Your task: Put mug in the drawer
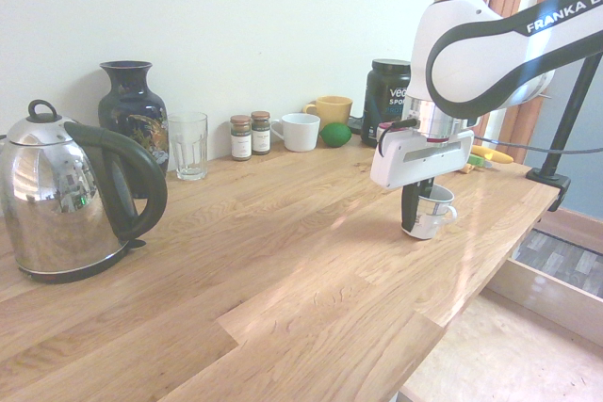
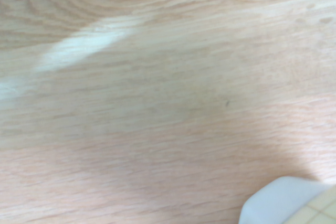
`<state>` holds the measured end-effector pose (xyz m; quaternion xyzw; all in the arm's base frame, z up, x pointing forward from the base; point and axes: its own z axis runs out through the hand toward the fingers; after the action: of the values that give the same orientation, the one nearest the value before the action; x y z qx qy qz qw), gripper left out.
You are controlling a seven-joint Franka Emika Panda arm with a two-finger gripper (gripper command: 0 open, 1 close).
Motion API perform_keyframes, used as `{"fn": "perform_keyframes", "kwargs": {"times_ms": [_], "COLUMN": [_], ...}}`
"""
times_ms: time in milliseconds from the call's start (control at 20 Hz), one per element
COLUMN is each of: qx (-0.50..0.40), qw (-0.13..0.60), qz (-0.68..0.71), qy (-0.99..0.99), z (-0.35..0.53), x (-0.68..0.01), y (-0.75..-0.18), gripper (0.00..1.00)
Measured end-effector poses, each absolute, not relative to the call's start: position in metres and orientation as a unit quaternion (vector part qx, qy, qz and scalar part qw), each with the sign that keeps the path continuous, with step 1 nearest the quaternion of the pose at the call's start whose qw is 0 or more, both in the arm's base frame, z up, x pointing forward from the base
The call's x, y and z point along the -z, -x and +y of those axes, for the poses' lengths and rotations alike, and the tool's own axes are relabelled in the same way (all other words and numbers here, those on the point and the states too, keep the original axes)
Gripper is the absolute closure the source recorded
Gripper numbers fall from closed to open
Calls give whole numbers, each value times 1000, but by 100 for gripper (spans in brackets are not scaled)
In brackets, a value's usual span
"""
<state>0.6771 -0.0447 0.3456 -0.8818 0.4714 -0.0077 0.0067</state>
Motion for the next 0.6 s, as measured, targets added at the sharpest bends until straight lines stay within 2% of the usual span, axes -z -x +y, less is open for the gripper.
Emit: {"fn": "perform_keyframes", "kwargs": {"times_ms": [600], "qx": [24], "qw": [17], "qz": [466], "qy": [884], "z": [-36], "x": [-395], "y": [-646], "gripper": [100]}}
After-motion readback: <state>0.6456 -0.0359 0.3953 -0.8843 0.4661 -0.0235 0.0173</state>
